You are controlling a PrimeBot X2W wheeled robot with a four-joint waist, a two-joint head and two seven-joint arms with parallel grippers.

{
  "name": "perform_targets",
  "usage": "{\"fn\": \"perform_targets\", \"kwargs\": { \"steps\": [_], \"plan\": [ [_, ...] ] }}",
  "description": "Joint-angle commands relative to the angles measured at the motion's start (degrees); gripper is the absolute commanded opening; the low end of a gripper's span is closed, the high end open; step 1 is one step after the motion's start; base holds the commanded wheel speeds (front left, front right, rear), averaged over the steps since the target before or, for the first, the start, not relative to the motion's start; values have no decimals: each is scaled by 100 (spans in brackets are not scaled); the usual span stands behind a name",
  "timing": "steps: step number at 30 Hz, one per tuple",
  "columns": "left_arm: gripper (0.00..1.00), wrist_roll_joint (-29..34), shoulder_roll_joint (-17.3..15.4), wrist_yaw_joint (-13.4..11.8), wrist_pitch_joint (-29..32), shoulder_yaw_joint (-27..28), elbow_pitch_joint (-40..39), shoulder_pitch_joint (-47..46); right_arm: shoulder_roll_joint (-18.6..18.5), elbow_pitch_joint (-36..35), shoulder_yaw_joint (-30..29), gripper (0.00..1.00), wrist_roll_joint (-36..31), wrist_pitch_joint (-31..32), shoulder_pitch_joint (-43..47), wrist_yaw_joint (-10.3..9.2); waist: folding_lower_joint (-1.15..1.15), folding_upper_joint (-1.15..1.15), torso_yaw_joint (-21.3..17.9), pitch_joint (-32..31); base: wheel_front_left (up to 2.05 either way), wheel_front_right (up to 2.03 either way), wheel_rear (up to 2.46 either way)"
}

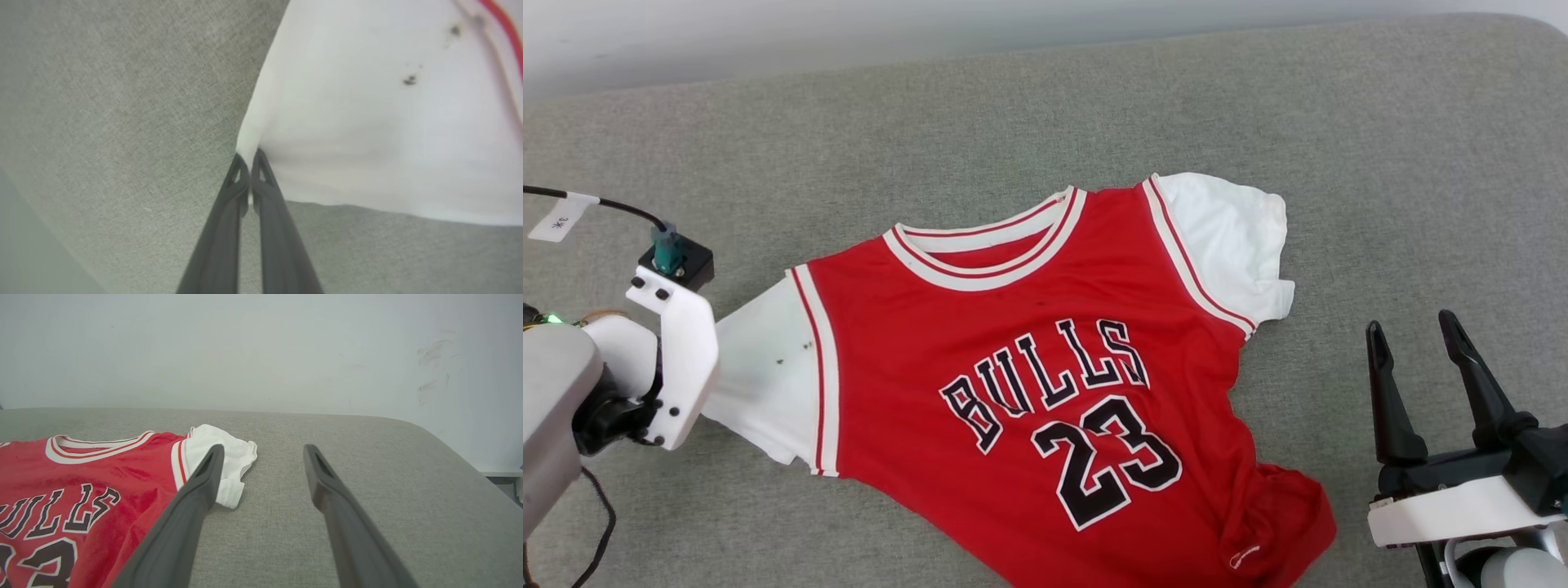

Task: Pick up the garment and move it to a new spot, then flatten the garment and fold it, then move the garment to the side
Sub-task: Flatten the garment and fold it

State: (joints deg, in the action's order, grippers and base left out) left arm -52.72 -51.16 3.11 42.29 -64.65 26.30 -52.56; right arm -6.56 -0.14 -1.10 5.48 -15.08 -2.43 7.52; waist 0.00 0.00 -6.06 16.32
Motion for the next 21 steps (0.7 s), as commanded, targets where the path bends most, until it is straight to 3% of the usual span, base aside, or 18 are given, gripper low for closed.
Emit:
{"fn": "perform_targets", "kwargs": {
  "steps": [1, 9, 17, 21],
  "plan": [
    [100, 23, 55, -72, -184, 53, 41, 61, -21, 13, -21, 100, 6, -12, 34, -5, 0, 0, 19, -35, 0, 0, 0],
    [100, 81, 77, -15, -258, 174, -74, -336, 67, 34, -78, 100, 12, -12, 122, -6, 0, 0, 128, -182, 0, 0, 0],
    [100, 9, -158, 110, 562, 83, -339, -725, 118, 17, 36, 100, 61, -12, 10, -6, 0, 0, 56, -78, 0, 0, 0],
    [100, -85, -200, 47, 870, 7, -482, -619, 122, 11, 19, 100, 72, -12, -70, -6, 0, 0, -20, 76, 0, 0, 0]
  ]
}}
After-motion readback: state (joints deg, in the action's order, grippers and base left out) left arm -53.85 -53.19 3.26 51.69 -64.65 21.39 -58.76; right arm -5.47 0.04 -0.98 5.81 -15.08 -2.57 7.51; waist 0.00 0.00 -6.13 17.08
